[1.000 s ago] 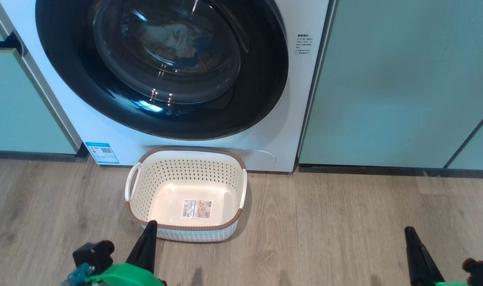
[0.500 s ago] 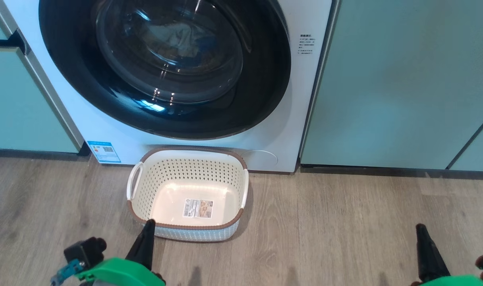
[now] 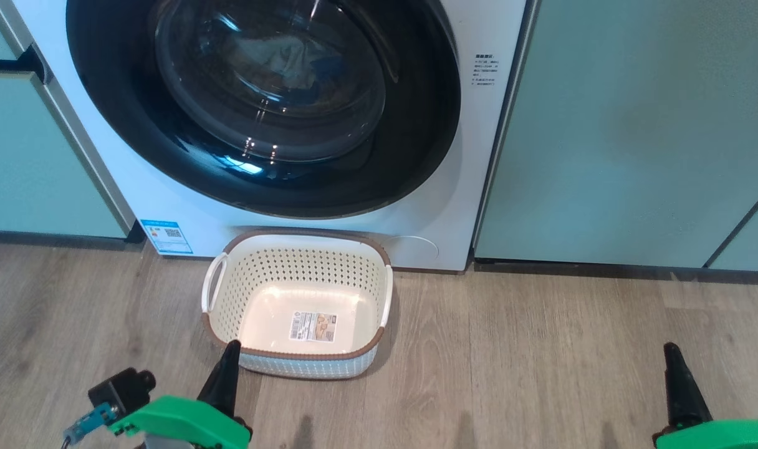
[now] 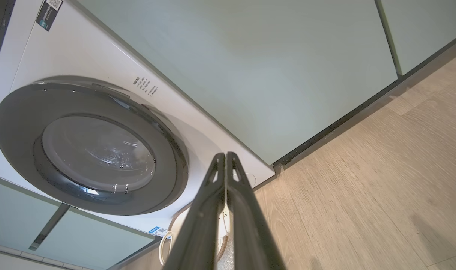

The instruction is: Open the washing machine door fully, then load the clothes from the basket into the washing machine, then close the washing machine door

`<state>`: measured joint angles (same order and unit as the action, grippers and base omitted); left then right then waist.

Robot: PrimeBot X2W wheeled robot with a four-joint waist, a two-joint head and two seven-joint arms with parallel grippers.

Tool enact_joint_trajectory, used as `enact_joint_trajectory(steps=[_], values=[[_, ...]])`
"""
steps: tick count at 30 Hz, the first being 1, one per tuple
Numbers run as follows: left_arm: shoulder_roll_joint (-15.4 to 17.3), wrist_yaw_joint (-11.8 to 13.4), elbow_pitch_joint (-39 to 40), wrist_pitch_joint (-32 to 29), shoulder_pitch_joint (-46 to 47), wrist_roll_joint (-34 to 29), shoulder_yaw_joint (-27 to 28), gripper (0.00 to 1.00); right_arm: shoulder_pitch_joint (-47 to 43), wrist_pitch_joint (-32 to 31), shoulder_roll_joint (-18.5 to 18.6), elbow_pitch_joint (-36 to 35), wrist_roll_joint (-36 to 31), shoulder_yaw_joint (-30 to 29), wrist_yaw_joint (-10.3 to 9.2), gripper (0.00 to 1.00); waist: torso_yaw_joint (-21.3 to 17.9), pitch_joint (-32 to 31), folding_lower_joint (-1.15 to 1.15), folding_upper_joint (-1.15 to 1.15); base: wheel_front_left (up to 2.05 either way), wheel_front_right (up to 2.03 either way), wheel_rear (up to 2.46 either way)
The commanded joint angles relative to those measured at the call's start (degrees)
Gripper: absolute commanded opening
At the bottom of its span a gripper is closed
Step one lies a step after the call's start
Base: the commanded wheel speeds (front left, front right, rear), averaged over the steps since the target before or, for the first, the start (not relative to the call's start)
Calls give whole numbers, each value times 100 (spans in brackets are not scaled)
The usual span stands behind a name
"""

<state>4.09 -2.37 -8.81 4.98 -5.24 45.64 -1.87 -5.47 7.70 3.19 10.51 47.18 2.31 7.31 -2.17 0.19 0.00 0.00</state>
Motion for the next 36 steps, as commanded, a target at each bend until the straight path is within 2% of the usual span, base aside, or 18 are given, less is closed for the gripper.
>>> enact_joint_trajectory(steps=[1, 36], values=[[13, -43, 125, -39, 330, 175, 162, 0, 326, -34, 107, -157, 184, -2, 8, 0, 5, 0, 0, 0, 0, 0, 0], [-46, -271, -191, -572, 725, 2357, 485, 0, 722, -602, 134, 83, 2391, -299, 13, 0, 108, 0, 0, 0, 0, 0, 0]])
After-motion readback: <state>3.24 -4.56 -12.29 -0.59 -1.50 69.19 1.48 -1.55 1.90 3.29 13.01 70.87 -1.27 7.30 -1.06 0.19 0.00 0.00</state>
